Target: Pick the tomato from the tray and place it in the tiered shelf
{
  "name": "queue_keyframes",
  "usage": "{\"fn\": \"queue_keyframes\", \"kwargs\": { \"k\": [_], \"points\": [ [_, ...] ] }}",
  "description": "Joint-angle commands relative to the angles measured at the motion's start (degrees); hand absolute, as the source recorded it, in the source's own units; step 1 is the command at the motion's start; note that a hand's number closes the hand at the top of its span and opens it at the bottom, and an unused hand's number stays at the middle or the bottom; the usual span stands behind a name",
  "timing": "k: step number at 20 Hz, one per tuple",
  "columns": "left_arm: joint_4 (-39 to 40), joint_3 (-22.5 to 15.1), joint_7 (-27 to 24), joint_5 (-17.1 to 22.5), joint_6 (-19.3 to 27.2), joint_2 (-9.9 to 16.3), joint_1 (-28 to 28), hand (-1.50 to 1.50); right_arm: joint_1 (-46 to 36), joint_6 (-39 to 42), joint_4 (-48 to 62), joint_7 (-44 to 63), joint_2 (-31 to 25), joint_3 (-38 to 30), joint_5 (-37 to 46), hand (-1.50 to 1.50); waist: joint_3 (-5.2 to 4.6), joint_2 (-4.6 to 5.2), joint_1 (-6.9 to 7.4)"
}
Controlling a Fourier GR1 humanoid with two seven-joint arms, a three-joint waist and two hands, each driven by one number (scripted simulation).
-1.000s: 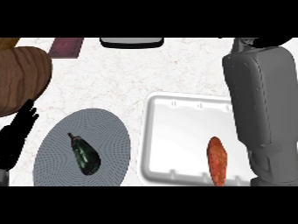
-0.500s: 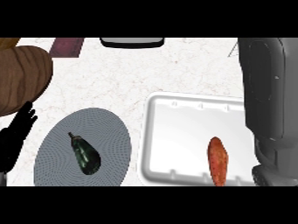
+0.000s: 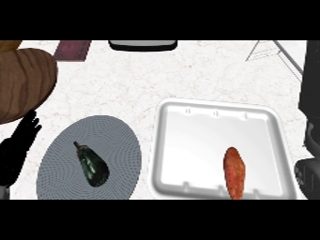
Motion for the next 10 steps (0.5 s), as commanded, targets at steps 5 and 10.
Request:
{"fn": "queue_keyframes", "kwargs": {
  "k": [5, 10],
  "points": [
    [-1.4, -0.1, 2.6, -0.5, -0.3, -0.3, -1.4, 0.0, 0.4, 1.8, 6.5, 2.2, -6.3, -4.4, 2.1, 1.5, 0.07, 0.2, -0.02],
    [0.1, 1.6, 1.7, 0.4, -1.7, -0.2, -1.4, 0.0, -1.5, 3.7, 11.4, 0.1, -10.9, -6.7, 2.5, 1.5, 0.04, 0.25, 0.21]
  ]
}}
